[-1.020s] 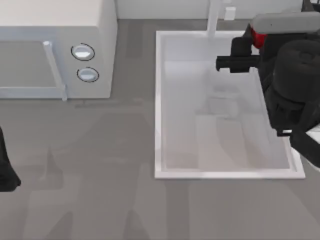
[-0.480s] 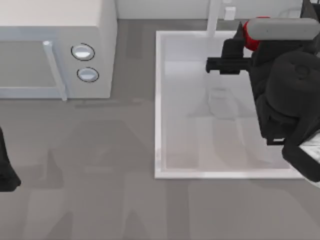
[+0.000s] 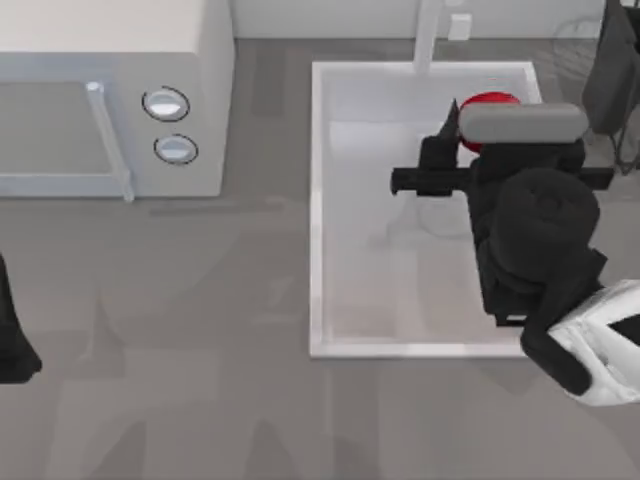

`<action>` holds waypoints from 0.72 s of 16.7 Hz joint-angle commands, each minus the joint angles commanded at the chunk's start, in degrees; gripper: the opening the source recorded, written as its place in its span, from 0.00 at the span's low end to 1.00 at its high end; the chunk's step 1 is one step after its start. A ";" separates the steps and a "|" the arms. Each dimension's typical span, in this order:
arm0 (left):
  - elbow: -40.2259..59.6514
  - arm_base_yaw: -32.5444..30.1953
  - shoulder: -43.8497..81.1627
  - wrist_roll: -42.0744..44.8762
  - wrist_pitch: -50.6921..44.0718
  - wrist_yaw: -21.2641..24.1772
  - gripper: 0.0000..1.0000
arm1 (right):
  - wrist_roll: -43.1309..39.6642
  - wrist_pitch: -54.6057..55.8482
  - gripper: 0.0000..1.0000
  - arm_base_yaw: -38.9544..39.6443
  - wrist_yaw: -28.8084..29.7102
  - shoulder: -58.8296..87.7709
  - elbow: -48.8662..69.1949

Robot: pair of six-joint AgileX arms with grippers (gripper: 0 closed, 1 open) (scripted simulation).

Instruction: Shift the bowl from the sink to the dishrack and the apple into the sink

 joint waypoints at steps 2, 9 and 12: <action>0.00 0.00 0.00 0.00 0.00 0.00 1.00 | 0.00 8.13 0.00 0.01 0.12 6.41 -1.03; 0.00 0.00 0.00 0.00 0.00 0.00 1.00 | -0.01 24.92 0.00 -0.19 -0.10 20.28 -3.70; 0.00 0.00 0.00 0.00 0.00 0.00 1.00 | -0.01 25.02 0.00 -0.20 -0.11 20.38 -3.72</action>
